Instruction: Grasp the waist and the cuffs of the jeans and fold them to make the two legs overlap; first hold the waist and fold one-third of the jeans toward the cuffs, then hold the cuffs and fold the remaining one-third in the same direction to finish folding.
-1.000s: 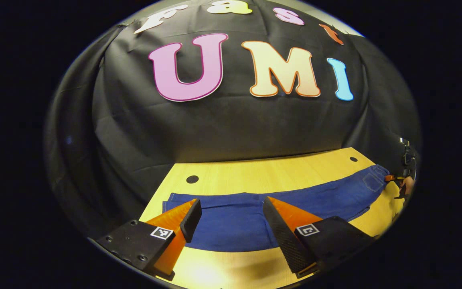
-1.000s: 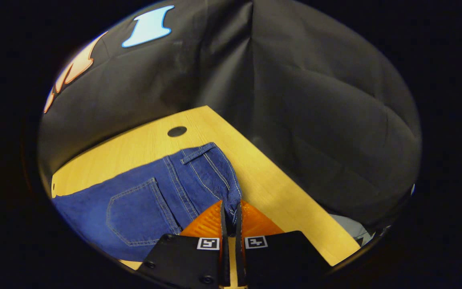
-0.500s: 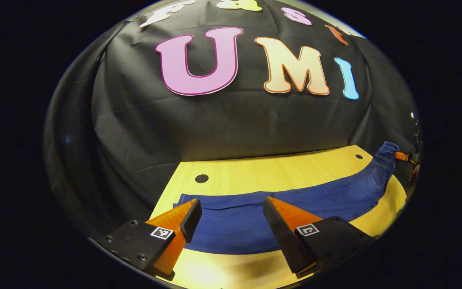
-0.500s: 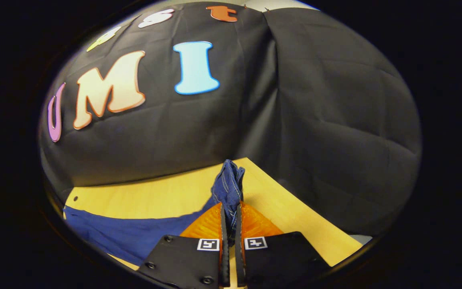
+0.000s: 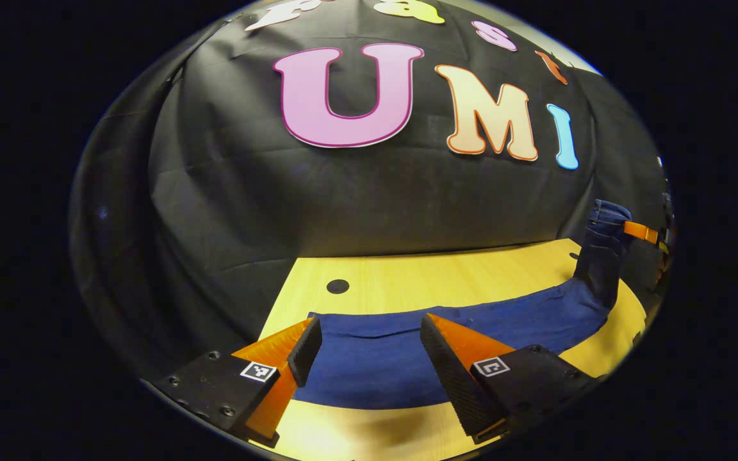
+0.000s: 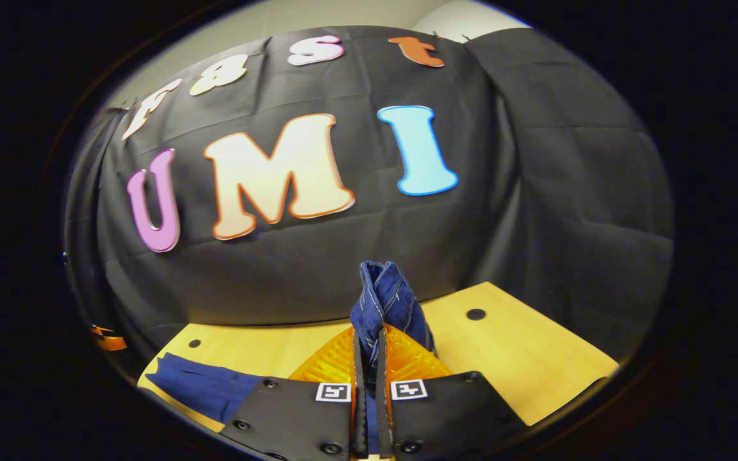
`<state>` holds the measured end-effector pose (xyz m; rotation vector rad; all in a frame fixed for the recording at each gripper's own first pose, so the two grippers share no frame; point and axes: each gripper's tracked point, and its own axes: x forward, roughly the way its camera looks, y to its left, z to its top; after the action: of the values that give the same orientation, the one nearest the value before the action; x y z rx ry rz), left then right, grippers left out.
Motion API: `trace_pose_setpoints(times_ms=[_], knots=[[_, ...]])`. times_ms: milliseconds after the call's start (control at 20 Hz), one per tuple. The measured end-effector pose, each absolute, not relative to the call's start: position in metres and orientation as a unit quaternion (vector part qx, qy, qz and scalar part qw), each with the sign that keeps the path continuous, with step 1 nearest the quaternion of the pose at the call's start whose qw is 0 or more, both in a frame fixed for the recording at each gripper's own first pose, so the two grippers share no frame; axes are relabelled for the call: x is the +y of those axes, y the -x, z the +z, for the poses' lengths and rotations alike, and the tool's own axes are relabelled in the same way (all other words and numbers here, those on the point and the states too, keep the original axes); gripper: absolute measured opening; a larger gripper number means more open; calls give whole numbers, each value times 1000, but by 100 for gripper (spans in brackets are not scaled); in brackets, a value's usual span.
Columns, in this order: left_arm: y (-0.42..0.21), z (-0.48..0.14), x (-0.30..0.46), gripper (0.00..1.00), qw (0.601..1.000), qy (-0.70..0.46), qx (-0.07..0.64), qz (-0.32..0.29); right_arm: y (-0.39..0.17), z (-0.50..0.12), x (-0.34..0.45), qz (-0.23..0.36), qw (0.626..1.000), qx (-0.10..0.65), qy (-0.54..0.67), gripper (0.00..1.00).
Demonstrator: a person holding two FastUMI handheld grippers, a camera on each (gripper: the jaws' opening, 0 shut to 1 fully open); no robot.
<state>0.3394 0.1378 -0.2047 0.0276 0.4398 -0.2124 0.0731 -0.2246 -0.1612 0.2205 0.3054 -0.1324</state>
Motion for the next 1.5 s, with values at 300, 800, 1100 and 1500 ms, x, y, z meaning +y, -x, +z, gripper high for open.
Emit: trace_pose_setpoints(times_ms=[300, 800, 1100, 1500], knots=[[-338, -215, 181, 95, 969, 1, 228, -101, -73, -163, -231, 18, 980, 156, -119, 10], [-341, -260, 232, 95, 958, 15, 267, -102, -74, -164, -232, 103, 964, 237, -65, 8], [-355, -298, 243, 95, 948, 49, 297, -100, -76, -112, -243, 136, 957, 253, -52, 60], [-367, -378, 256, 96, 924, 72, 370, -71, 6, -91, -328, 79, 961, 265, -12, 98]])
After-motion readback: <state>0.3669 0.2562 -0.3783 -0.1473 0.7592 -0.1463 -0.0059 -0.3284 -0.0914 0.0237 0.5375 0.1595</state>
